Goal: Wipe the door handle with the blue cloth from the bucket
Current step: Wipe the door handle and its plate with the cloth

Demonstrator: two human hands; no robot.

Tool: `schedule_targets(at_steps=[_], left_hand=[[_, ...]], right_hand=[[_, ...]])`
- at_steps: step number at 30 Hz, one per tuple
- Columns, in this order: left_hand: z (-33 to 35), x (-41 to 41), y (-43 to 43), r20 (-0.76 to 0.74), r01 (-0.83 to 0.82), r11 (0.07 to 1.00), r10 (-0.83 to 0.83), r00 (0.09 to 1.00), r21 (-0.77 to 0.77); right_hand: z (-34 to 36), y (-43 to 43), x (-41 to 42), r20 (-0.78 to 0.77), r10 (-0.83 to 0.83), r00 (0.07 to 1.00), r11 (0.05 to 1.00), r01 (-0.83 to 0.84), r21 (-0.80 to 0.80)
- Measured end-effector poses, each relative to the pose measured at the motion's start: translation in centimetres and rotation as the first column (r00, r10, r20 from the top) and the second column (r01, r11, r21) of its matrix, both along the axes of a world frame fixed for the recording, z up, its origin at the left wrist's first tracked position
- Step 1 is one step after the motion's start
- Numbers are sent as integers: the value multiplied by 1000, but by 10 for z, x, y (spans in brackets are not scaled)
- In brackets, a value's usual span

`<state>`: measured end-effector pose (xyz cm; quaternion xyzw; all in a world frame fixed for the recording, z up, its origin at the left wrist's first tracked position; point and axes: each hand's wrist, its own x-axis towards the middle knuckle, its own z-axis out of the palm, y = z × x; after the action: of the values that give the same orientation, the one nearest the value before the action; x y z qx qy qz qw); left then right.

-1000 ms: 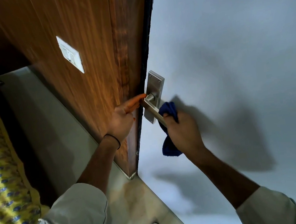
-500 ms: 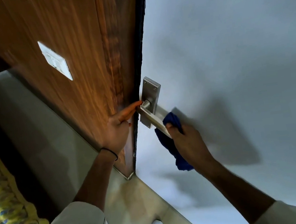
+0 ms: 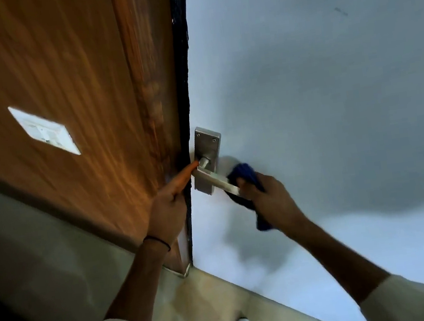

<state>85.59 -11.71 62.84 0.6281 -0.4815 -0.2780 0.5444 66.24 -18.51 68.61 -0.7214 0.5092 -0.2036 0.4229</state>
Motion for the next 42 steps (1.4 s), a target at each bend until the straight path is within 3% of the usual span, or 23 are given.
schedule_targets(at_steps=[1,3,5,10,14,20,24,31,37,39,41,42], left_hand=[[-1,3,0,22,8,1000,-8,1000,1],[-2,8,-1,52,64,998,-64,997,-8],[2,10,-1,56,114,993,-114,992,4],[16,22,4,237,167,983,-182,954,82],[36,32,1,487,157,972,-225,844,176],[52,36,-7,624,143,956,-276,732,255],[52,38,-6,641,159,950,-299,706,269],[45,38,-7,619,159,959,-275,736,236],[36,43,-4,578,206,962,-272,769,180],[33,44,-3,554,213,962,-274,786,174],[31,43,-2,511,225,960,-278,813,165],[30,43,-1,493,228,961,-277,825,157]], right_hand=[[1,2,-17,130,-102,986,978,76,196],[0,12,-39,315,-370,874,815,143,561],[-10,27,-41,386,-557,735,682,141,718],[-37,68,6,565,-716,410,618,-3,786],[-41,73,55,640,-716,279,632,-128,764],[-42,63,114,677,-702,220,648,-198,736],[-45,68,94,656,-713,248,629,-187,754],[-44,58,86,666,-727,166,654,-125,746],[-42,70,56,635,-754,168,627,-103,772],[-38,77,37,621,-757,203,638,24,770],[-29,83,26,560,-745,362,664,317,677],[-24,85,24,512,-734,447,680,480,555]])
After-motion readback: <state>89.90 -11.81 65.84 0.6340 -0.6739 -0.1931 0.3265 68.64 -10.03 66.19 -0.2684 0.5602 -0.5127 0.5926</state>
